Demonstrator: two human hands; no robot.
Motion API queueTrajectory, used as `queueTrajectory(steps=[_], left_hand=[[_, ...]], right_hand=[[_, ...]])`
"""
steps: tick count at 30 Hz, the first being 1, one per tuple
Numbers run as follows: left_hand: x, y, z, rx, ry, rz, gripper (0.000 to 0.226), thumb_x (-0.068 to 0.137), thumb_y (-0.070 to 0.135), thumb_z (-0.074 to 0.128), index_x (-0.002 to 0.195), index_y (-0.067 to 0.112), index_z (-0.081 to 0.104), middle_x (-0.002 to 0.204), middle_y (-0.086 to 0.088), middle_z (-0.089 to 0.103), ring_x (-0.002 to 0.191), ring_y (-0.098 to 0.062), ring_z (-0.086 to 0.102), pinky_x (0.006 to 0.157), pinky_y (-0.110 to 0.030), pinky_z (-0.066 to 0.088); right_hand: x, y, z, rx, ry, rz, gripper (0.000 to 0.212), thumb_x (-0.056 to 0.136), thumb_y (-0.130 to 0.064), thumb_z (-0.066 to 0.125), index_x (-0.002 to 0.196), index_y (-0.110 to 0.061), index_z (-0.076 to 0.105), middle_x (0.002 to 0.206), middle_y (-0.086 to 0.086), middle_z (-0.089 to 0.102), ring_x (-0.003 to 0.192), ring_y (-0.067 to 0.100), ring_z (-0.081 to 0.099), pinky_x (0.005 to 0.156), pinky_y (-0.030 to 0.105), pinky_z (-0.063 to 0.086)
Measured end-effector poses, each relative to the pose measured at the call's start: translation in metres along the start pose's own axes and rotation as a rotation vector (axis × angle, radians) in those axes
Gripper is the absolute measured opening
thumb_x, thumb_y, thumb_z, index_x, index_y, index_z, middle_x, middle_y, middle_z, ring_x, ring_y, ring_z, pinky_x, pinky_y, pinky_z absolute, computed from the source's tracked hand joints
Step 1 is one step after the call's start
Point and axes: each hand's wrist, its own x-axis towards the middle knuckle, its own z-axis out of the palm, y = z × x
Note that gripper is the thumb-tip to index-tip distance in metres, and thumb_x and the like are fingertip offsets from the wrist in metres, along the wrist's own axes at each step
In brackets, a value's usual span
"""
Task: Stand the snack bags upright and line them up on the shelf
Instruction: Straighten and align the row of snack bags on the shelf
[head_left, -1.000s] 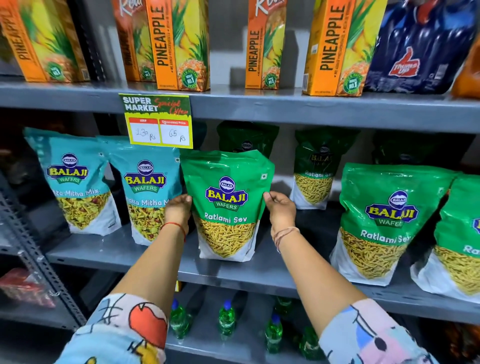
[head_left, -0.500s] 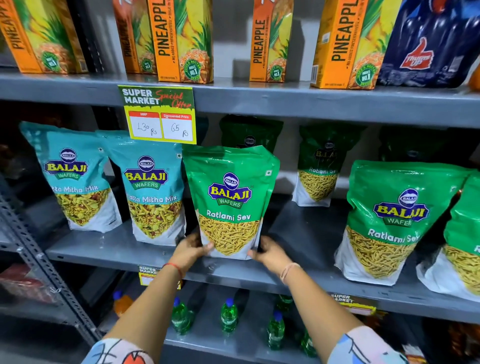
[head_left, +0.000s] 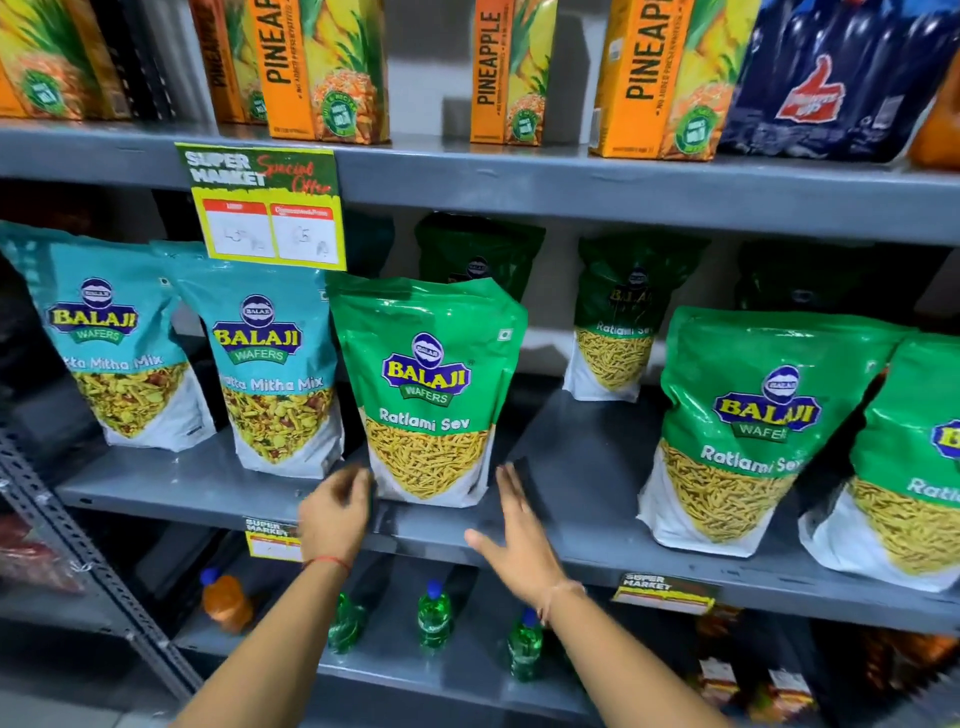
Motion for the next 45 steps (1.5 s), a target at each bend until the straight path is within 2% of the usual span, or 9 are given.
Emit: queueTrajectory(steps=[3,8,12,13,17,21,26,33,45], left_hand=[[-0.040,0.011,0.007,0.296,0.136,0.196,0.056,0.078,0.054,0.029,0.049,0.009,0.048,0.053,-0.022,0.060,0.057,-0.039,0.058,0.043,-0.026,0.023],[-0.082,0.066,0.076,0.201,-0.046,0.369,0.049,0.077,0.053,0.036,0.045,0.016,0.030,0.042,-0.015,0.043,0.046,-0.032,0.048,0.047,-0.031,0.027],[-0.104,0.118,0.140,-0.207,-0.251,0.248,0.037,0.075,0.046,0.060,0.059,0.013,0.055,0.053,-0.001,0.051,0.053,-0.006,0.046,0.058,-0.024,0.039],[-0.103,0.124,0.154,-0.317,-0.351,0.165,0.020,0.076,0.033,0.067,0.079,0.013,0.063,0.069,-0.002,0.061,0.065,-0.001,0.055,0.064,-0.020,0.044],[-0.106,0.132,0.201,-0.375,-0.807,0.063,0.092,0.054,0.021,0.081,0.133,0.011,0.034,0.129,0.000,0.050,0.113,-0.008,0.053,0.094,-0.018,0.043],[-0.108,0.137,0.219,-0.292,-0.832,-0.014,0.103,0.035,0.033,0.079,0.128,0.018,0.037,0.118,0.003,0.053,0.111,-0.012,0.051,0.091,-0.021,0.039],[-0.101,0.133,0.228,-0.364,-0.820,-0.070,0.090,0.022,0.028,0.086,0.104,0.020,0.049,0.101,0.007,0.062,0.102,-0.019,0.058,0.090,-0.028,0.046],[-0.088,0.120,0.206,-0.449,-0.774,-0.100,0.059,0.058,-0.013,0.072,0.106,0.010,0.046,0.095,0.002,0.060,0.088,-0.011,0.058,0.068,-0.011,0.053],[-0.049,0.096,0.169,-0.437,-0.756,-0.136,0.065,0.045,0.001,0.073,0.104,0.014,0.047,0.103,-0.008,0.060,0.105,-0.026,0.054,0.093,-0.035,0.042]], right_hand=[[-0.051,0.032,-0.025,-0.150,-0.070,-0.147,0.079,0.078,-0.064,0.041,0.142,-0.033,0.006,0.150,-0.020,-0.011,0.138,-0.006,-0.008,0.115,0.021,0.003],[-0.114,0.081,-0.099,-0.017,0.084,-0.135,0.053,0.073,-0.074,0.035,0.116,-0.048,0.053,0.109,-0.064,0.034,0.114,-0.028,0.036,0.102,0.001,0.030],[-0.133,0.116,-0.171,0.170,0.503,0.060,0.010,0.078,-0.035,0.064,0.077,-0.028,0.071,0.069,-0.036,0.068,0.073,-0.008,0.066,0.065,0.007,0.047],[-0.131,0.122,-0.185,0.241,0.541,0.126,0.010,0.079,-0.023,0.066,0.077,-0.033,0.068,0.072,-0.021,0.073,0.074,0.003,0.068,0.067,0.012,0.049],[-0.109,0.142,-0.227,0.371,0.416,0.281,0.058,0.071,-0.007,0.074,0.121,-0.019,0.046,0.119,0.007,0.052,0.104,0.022,0.054,0.086,0.032,0.045],[-0.086,0.146,-0.238,0.353,0.136,0.271,0.090,0.070,-0.003,0.074,0.140,-0.009,0.018,0.123,-0.002,0.037,0.119,0.011,0.034,0.100,0.025,0.031],[-0.063,0.155,-0.233,0.428,0.069,0.301,0.075,0.072,0.002,0.071,0.135,-0.004,0.030,0.126,0.001,0.041,0.123,0.015,0.035,0.098,0.023,0.030],[-0.043,0.144,-0.201,0.561,0.093,0.258,0.055,0.071,0.010,0.068,0.114,-0.013,0.043,0.116,0.009,0.054,0.112,0.020,0.049,0.095,0.030,0.037],[-0.010,0.127,-0.151,0.630,0.098,0.271,0.052,0.068,0.008,0.071,0.109,-0.015,0.049,0.122,0.016,0.060,0.117,0.030,0.054,0.106,0.048,0.039]])
